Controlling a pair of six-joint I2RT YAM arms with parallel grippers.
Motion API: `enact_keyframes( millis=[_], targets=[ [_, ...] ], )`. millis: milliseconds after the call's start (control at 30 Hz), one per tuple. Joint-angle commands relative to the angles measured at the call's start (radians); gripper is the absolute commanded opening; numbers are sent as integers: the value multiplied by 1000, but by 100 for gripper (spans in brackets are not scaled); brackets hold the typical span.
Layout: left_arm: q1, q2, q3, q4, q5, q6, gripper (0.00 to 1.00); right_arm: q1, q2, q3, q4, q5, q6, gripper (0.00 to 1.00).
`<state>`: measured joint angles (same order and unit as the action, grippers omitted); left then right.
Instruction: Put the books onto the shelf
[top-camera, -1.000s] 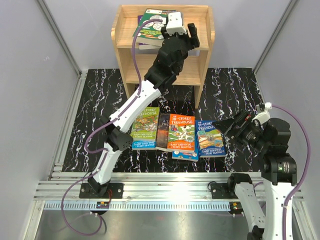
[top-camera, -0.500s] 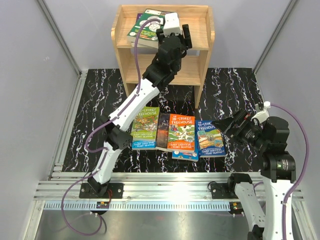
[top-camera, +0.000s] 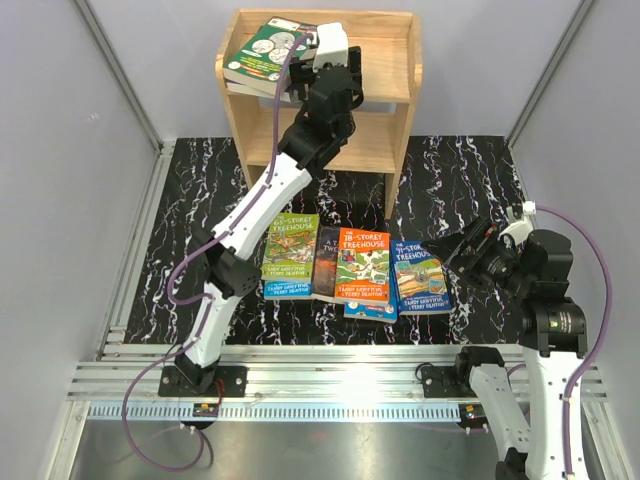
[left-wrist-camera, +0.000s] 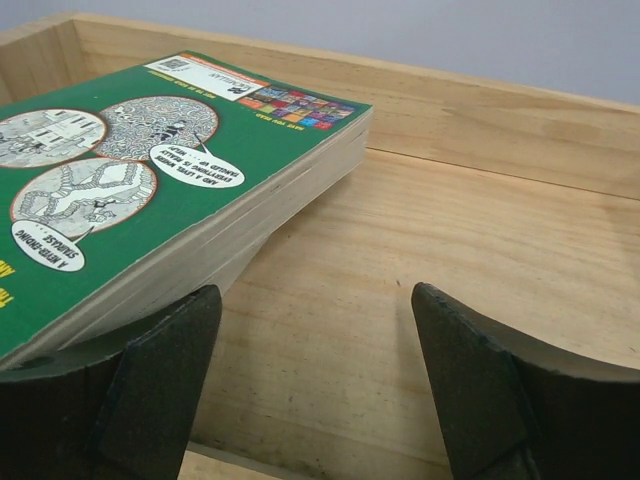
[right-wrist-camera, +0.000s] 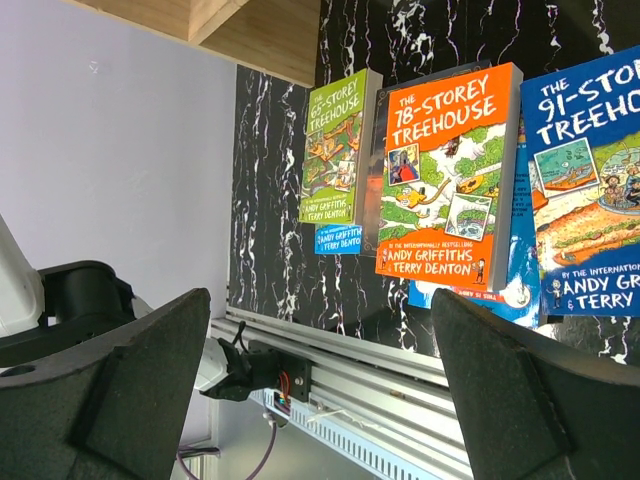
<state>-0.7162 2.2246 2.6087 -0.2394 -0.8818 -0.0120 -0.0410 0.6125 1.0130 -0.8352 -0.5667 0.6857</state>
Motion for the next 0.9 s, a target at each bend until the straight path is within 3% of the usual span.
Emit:
enact_keyframes(
  millis=[0, 100, 233, 300, 433, 633, 867],
  targets=[
    [58, -2, 5, 73, -253, 174, 93, 6, -3, -5, 31, -10, -12, 100],
    [60, 26, 25, 77, -286, 210, 99, 4, -5, -11, 31, -10, -11, 100],
    [60, -3, -19, 42, -32, 132, 99, 6, -3, -17, 34, -6, -11, 100],
    [61, 4, -6, 32, -7, 104, 99, 4, 0, -17, 34, -2, -12, 100],
    [80, -2, -53, 55, 182, -12, 99, 4, 3, -8, 30, 11, -21, 100],
    [83, 67, 7, 181, 184, -65, 99, 6, 16, 10, 12, 39, -43, 100],
    [119, 132, 19, 111, 158, -134, 99, 6, 32, 27, -2, 77, -64, 100]
  ],
)
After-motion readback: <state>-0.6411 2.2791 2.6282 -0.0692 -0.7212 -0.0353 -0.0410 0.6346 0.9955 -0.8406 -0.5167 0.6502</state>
